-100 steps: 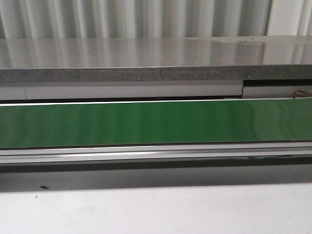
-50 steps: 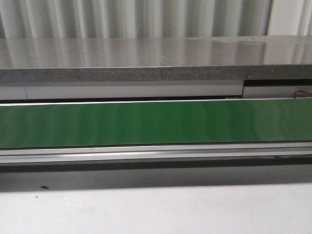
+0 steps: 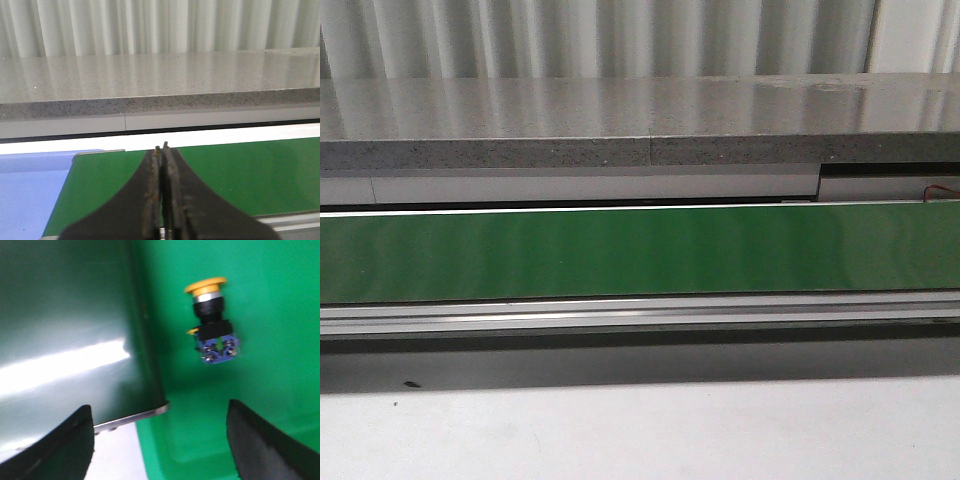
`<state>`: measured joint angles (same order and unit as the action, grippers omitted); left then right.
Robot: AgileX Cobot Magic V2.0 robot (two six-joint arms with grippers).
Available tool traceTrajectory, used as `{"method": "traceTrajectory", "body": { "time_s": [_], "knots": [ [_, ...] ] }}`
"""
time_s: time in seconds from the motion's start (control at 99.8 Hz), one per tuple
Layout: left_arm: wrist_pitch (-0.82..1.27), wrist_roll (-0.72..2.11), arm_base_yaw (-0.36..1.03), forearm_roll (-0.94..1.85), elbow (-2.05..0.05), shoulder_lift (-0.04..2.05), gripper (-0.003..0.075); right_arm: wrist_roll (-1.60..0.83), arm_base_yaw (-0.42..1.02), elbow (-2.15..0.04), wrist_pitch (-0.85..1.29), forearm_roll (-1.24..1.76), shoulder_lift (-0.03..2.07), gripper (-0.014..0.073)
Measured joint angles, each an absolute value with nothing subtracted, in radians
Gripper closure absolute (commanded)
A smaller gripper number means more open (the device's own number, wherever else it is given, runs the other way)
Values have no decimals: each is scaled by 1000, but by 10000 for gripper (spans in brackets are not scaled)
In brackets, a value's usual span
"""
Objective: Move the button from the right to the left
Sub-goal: 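Lower the right gripper over the yellow push button in the green tray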
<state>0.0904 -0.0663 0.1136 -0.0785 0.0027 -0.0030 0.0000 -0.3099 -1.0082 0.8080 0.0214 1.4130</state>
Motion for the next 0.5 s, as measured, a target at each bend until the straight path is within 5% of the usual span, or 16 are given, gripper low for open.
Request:
{"method": "traceTrajectory", "body": {
  "time_s": [0.501],
  "knots": [
    [90,-66,114,-78,3,-3,741,-74,-431,-1153,834,-22,1725,43]
  ]
}}
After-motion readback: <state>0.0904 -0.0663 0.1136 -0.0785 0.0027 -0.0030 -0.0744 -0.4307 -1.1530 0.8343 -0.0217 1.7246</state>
